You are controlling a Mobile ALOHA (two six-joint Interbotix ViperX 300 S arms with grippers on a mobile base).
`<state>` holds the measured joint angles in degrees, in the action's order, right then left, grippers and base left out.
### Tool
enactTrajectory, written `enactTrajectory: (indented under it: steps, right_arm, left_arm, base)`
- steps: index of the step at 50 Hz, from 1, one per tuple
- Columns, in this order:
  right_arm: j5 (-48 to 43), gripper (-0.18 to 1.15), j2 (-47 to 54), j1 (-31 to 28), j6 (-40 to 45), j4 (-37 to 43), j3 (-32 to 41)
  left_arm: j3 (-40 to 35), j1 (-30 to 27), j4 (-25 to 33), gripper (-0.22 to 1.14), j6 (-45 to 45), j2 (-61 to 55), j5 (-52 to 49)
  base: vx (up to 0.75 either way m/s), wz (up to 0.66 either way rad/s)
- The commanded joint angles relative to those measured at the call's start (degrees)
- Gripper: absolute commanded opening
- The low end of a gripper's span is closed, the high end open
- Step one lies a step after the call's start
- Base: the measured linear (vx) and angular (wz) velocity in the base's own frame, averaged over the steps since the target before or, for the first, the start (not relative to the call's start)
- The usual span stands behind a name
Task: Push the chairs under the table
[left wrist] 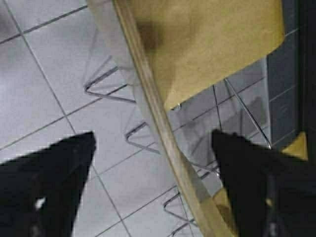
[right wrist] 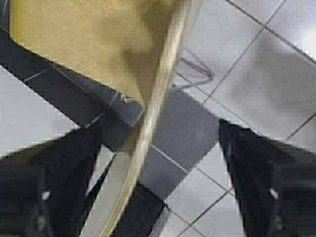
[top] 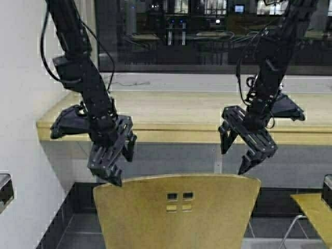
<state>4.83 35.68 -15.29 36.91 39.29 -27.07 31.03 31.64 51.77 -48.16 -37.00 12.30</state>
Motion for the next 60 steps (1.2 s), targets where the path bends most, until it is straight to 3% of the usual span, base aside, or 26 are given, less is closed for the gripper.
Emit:
enactTrajectory:
  steps: [1,32,39,46,53,56,60]
  right_arm:
    - [0.0,1.01,1.23,-0.26,-0.09,0.0,2.37]
    - [-0.62,1.0,18.19,-3.16,-0.18,0.09,16.88]
    - [-0.62,0.96,18.98,-3.43,-0.18,0.09,17.4]
    - [-0.62,0.73,19.34,-3.43,-0.44,0.0,17.05]
    - [-0.62,0.34,19.07,-3.43,-1.23,-0.09,16.0]
    - [-0.53,0.2,18.9,-3.52,-1.32,-0.09,15.47]
    - [-0.44,0.08,18.81,-3.69,-1.32,-0.09,15.03]
  left_arm:
    - [-1.67,0.09,0.0,1.0,-0.79,-1.05,1.05]
    - [-13.36,-1.85,-0.26,1.0,-2.72,-13.89,2.9]
    - [-14.41,-2.11,-0.53,0.89,-2.46,-15.21,2.9]
    - [-15.82,-2.11,-0.97,0.59,-2.46,-16.87,2.37]
    - [-17.23,-2.55,-0.97,0.25,-2.46,-17.4,1.67]
    - [-17.4,-2.99,-1.05,0.15,-2.37,-17.31,1.67]
    - [-17.23,-3.52,-1.49,0.11,-2.29,-16.79,1.58]
  base:
    - [0.0,0.0]
    - [0.0,0.0]
    - [0.0,0.0]
    - [0.01,0.0]
    - [0.01,0.01]
    - [0.02,0.03]
    - [0.02,0.02]
